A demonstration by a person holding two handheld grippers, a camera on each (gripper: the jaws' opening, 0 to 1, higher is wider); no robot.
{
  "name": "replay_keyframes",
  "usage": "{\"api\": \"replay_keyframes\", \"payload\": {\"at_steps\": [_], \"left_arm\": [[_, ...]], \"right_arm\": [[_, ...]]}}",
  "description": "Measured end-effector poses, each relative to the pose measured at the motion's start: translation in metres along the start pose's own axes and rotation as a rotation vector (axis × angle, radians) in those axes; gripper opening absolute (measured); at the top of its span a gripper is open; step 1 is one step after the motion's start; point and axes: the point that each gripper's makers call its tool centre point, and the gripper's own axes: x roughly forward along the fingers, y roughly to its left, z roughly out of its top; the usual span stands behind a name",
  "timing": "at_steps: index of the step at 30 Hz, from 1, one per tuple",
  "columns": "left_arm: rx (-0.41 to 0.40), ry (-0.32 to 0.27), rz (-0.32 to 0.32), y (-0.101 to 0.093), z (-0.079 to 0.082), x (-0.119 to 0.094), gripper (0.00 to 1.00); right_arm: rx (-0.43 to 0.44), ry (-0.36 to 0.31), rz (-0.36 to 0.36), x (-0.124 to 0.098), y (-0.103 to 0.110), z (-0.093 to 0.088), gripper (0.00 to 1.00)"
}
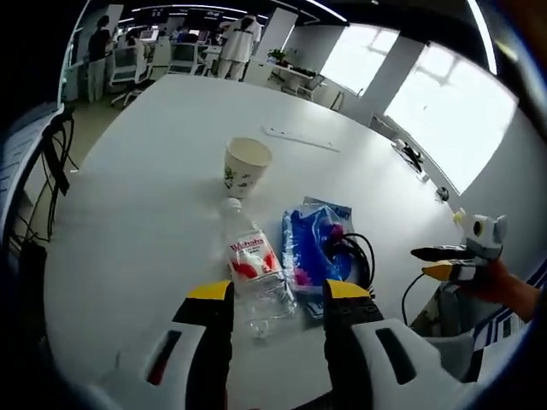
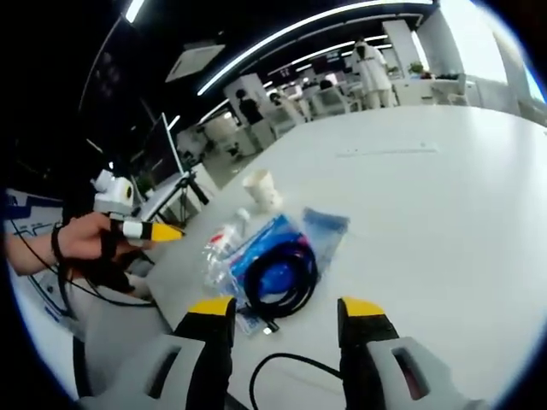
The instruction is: Arrange the tabletop items into an orderly group along one side of the table until the central work area is clear of visible clutter.
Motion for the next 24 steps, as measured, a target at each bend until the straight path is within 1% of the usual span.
{"api": "replay_keyframes", "payload": {"at_steps": [6, 9, 18, 24], "left_arm": [[-0.005, 0.041, 0.008, -0.004, -0.008, 0.008, 0.40], [-0.018, 0.045, 0.012, -0.004, -0.007, 0.010, 0.40], [-0.108, 0.065, 0.048, -0.001, -0.007, 0.018, 0.41], [-0.135, 0.099, 0.106, 0.006, -0.013, 0.027, 0.41]], "right_arm": [[0.000, -0.004, -0.003, -0.003, -0.001, -0.001, 0.48], [-0.001, -0.001, -0.002, -0.004, 0.000, -0.002, 0.48], [-0.007, 0.000, 0.002, -0.008, 0.005, -0.004, 0.48], [-0.010, 0.008, 0.009, -0.007, 0.009, -0.006, 0.48]]}}
